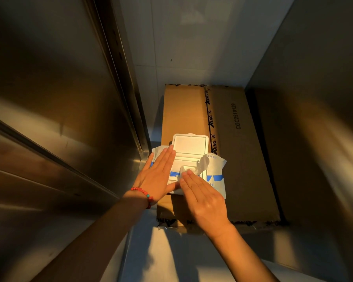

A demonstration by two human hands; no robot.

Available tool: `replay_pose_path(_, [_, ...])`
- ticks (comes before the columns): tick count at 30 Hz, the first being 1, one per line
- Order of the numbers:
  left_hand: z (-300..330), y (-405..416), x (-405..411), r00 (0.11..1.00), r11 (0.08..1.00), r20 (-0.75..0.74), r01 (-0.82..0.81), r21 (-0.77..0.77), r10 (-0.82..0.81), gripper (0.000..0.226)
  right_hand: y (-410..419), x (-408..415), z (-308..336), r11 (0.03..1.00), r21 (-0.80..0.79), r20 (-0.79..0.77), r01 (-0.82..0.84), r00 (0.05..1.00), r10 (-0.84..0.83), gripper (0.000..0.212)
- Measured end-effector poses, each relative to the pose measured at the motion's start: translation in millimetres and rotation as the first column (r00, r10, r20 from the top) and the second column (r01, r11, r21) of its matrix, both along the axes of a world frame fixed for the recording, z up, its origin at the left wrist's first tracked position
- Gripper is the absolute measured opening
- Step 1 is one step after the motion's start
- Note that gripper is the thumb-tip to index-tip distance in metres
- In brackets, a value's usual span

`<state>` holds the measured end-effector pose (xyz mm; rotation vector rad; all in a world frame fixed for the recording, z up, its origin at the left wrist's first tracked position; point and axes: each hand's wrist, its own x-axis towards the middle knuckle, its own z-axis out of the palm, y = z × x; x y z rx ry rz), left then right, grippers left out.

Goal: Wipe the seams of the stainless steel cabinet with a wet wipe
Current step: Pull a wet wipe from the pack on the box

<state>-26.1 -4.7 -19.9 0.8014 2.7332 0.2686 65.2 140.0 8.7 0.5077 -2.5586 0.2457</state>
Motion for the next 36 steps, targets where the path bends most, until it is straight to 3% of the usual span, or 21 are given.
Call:
replay_pose_path(24, [13.4,5.5,8.5,1.0,0.994,-0.008,-0.031,-0.107,0.031,0.078,-2.3,4.9,19.2,1.0,0.004,-0.213,0.031,0.977,-0.029,0.015])
replay_pose_path(30, [15.9,6.8,14.2,0.997,0.994,0.017,-0.071,-0.08,0.072,0.078,-0.3,5.9,22.9,1.0,-0.018,-0.262,0.014,0.965,-0.018,0.039])
replay_pose_path(36, [15.4,8.8,18.4,0.993,0.992,-0.004,-0.117,-0.043,0.117,0.082,3.5,5.4,28.5,1.0,0.003,-0.304,0.017,0.952,-0.016,0.04])
